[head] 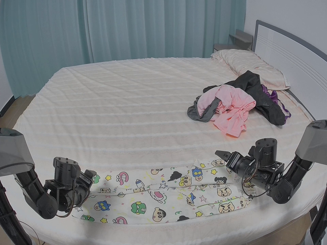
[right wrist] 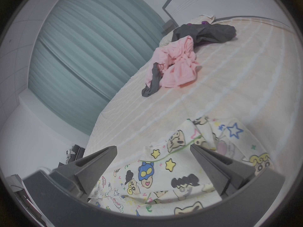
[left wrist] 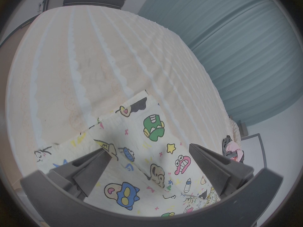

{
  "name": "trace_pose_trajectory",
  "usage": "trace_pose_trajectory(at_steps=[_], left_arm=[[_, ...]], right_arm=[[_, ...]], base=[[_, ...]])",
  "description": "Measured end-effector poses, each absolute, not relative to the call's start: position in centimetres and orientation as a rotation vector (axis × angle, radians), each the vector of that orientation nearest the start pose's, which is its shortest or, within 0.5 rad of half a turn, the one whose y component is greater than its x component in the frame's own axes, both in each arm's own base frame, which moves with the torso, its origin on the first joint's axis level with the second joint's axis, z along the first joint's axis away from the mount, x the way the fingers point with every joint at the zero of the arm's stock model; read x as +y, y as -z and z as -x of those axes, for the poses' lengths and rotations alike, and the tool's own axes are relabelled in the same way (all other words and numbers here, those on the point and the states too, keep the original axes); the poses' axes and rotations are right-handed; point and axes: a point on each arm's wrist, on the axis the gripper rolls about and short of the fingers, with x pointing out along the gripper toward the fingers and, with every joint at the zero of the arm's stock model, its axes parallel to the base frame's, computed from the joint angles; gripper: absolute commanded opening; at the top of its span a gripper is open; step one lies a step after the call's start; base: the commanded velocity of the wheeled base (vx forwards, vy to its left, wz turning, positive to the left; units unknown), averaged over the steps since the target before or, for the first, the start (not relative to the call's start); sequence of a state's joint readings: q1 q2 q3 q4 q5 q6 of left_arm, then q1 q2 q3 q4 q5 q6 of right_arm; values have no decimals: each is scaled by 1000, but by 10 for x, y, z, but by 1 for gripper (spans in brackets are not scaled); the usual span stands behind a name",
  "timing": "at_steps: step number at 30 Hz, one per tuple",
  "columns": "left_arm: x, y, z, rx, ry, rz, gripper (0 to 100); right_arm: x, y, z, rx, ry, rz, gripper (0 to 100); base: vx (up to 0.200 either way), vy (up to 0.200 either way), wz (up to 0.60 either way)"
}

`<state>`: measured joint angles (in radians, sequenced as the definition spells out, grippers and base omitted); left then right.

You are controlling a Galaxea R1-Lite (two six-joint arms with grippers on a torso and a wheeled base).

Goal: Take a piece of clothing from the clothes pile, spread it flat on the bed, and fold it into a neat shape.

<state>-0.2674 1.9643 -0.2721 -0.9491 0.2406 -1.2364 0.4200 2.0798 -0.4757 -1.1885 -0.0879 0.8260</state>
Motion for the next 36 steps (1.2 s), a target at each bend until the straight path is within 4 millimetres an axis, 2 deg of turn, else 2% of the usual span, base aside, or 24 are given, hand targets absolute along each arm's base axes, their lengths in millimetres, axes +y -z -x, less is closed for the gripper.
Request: trace_pose_trajectory(at_steps=[6,9,16,17,29,36], left_arm=[[-57,-27,-236,599,-426,993,100],[-56,-25,-233,598,-444,978,100],[-52,-21,-229,611,-477,950,100],[-51,-20,-229,611,-482,950,0],[-46,-17,-229,613,-505,928,0],[-46,-24,-230,584,-491,901,0]], right_arm=[[143,-39,-294,533,-180,-661,100],[149,-30,-300,555,-179,-648,100],[154,-14,-309,596,-172,-579,100],[154,-13,-309,606,-169,-569,100],[154,-7,-306,630,-161,-551,100],[153,-4,-302,624,-132,-524,100]], base=[[0,0,0],[0,0,0],[0,0,0],[0,0,0],[0,0,0],[0,0,0]])
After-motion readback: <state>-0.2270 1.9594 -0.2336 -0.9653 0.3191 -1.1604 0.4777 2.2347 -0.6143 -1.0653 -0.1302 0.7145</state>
